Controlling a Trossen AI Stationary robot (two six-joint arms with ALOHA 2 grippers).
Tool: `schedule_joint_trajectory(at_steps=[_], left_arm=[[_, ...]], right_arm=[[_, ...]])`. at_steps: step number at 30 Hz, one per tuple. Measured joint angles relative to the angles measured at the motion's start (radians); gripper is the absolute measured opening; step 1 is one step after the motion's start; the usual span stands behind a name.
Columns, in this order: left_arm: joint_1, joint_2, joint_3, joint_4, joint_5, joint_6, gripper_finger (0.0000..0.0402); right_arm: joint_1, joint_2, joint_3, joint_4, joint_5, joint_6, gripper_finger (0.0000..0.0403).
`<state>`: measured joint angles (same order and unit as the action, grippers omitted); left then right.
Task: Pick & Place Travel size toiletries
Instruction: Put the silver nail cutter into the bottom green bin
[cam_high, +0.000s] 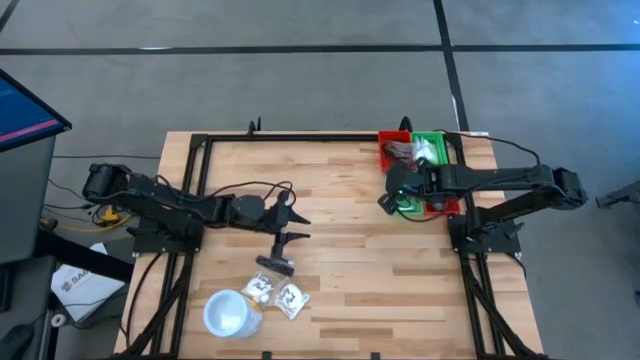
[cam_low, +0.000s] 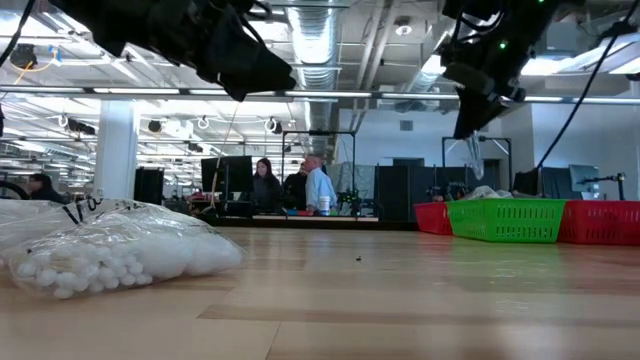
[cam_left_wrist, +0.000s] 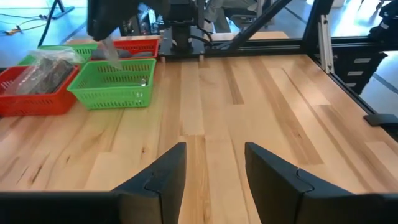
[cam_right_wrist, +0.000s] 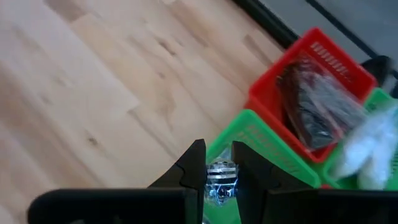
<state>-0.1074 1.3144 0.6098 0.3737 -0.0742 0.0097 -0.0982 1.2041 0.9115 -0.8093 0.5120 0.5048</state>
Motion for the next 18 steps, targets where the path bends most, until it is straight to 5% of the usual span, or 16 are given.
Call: schedule_joint_trajectory(at_steps=[18], left_arm=[[-0.03,0.0,0.0,-0.066,-0.006,-0.001,0.0153]], right_arm=[[-0.152,-0.122,-0.28,0.282,-0.012,0.011,0.0045]])
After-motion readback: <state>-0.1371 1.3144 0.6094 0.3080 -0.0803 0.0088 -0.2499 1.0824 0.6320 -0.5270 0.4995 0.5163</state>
